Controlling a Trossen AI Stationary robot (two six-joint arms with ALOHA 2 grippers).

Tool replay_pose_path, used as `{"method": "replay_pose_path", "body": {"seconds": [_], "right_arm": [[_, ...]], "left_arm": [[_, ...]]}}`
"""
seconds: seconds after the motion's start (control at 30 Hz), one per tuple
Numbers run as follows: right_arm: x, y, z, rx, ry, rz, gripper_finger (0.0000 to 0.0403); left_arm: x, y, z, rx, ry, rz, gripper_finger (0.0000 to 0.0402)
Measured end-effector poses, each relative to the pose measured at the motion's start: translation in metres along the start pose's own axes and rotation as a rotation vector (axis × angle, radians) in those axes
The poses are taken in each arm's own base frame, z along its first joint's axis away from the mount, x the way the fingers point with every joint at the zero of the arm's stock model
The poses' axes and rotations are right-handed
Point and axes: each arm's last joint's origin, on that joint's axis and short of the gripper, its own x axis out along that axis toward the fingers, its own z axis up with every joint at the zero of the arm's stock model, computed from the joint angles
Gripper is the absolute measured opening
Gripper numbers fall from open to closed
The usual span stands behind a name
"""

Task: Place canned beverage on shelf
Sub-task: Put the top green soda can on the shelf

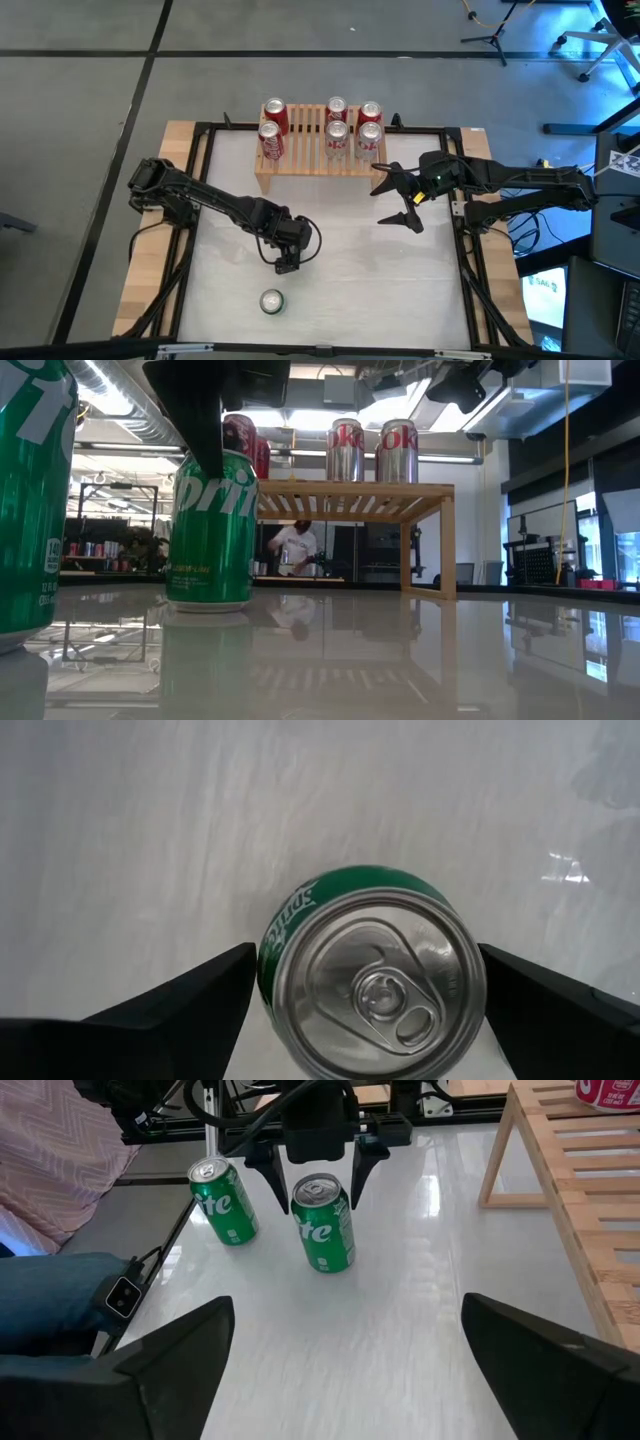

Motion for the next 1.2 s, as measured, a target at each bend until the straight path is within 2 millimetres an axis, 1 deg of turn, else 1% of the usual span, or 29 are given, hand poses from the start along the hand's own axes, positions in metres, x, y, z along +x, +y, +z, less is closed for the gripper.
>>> {"method": "replay_pose_path", "body": {"seconds": [0.17,0.43,0.57,0.93,1.2], "right_arm": [[0.0,0.0,0.0,0.0,0.0,0.0,0.0386],[0.0,0.0,0.0,0.0,0.0,0.0,0.0386],[0.0,0.0,0.0,0.0,0.0,0.0,0.0386],[0.0,0.0,0.0,0.0,-0.001,0.0,0.0386],[0.0,0.0,0.0,0.0,0.0,0.0,0.0386]], "left_arm": [[0.0,0.0,0.0,0.0,0.0,-0.001,0.0347],[0.0,0.0,0.0,0.0,0.0,-0.001,0.0305],[0.0,0.0,0.0,-0.001,-0.002,-0.003,0.0292],[-0.002,-0.001,0.002,-0.001,-0.009,-0.006,0.0287],[-0.015,0.003,0.016,-0.027,-0.05,-0.024,0.0286]]}}
